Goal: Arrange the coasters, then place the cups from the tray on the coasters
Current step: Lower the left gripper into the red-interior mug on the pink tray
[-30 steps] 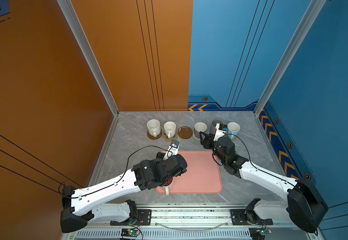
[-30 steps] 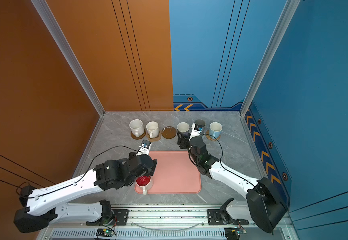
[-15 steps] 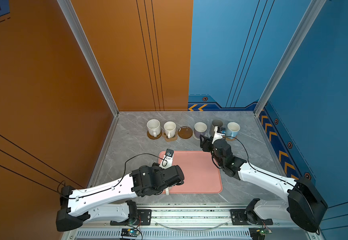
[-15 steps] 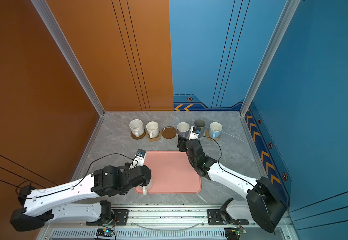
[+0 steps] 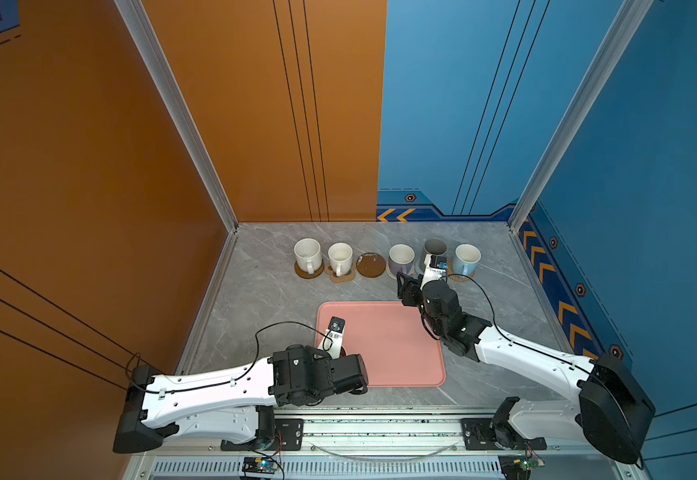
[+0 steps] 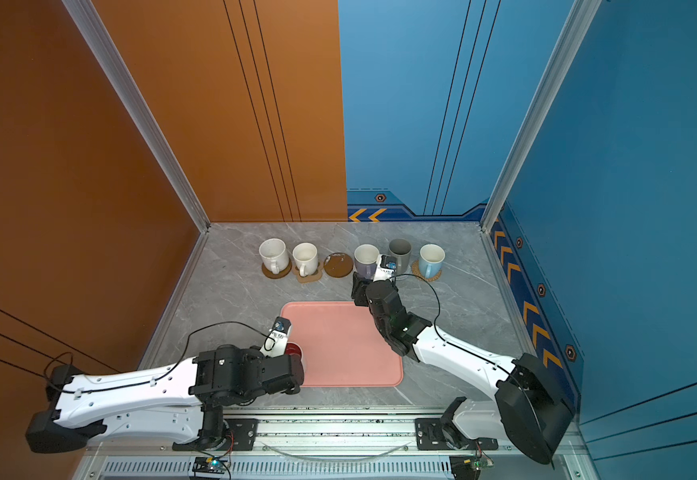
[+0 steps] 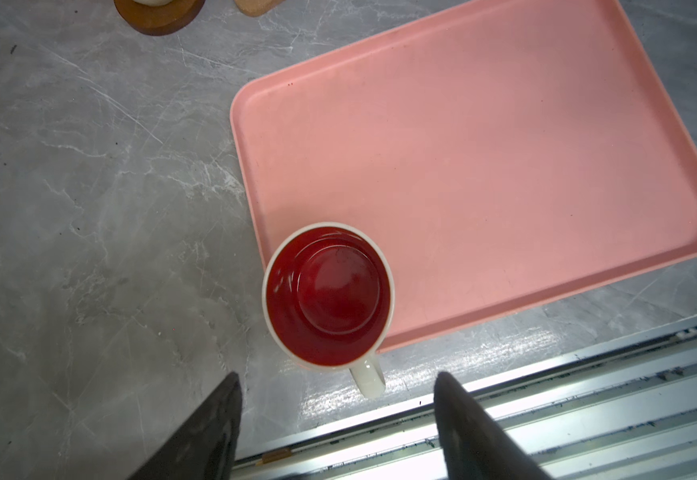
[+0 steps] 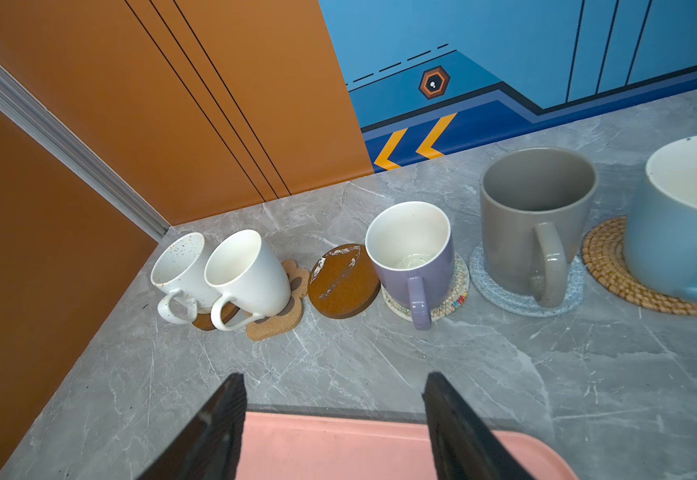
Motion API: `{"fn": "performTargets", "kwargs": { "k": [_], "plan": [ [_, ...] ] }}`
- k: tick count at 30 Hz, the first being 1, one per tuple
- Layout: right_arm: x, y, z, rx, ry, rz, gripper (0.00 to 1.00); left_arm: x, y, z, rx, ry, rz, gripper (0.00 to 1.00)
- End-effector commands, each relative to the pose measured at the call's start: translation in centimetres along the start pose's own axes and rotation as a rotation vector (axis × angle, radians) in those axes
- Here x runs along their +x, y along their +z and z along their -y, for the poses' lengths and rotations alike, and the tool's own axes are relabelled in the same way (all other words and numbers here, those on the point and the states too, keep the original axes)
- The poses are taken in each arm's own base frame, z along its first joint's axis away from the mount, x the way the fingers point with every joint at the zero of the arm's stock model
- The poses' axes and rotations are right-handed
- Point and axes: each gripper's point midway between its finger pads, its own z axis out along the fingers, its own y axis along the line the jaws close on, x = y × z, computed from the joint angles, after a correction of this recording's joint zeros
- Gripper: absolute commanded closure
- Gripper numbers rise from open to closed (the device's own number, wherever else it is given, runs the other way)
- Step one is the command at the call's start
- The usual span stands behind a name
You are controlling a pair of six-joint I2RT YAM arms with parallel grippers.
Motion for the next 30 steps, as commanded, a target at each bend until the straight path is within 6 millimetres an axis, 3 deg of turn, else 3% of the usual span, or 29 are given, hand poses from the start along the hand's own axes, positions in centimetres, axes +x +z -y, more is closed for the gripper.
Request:
{"fn": "performTargets", "kwargs": {
  "k": [1, 16, 30],
  "plan": [
    [-0.1, 0.3, 0.1, 0.034, -0.032, 0.000, 0.33, 1.9, 0.3, -0.6, -0.033, 0.005, -0.058, 0.26],
    [0.4, 0.7, 0.1, 0.042, -0.037, -0.012, 0.32, 4.9, 1.9, 0.4, -0.077, 0.022, -0.184, 0.22],
    [0.7, 1.0, 0.1, 0.039, -0.035, -0.022, 0.31, 6.2, 3.3, 0.4, -0.137, -0.039, -0.234, 0.21]
  ]
}}
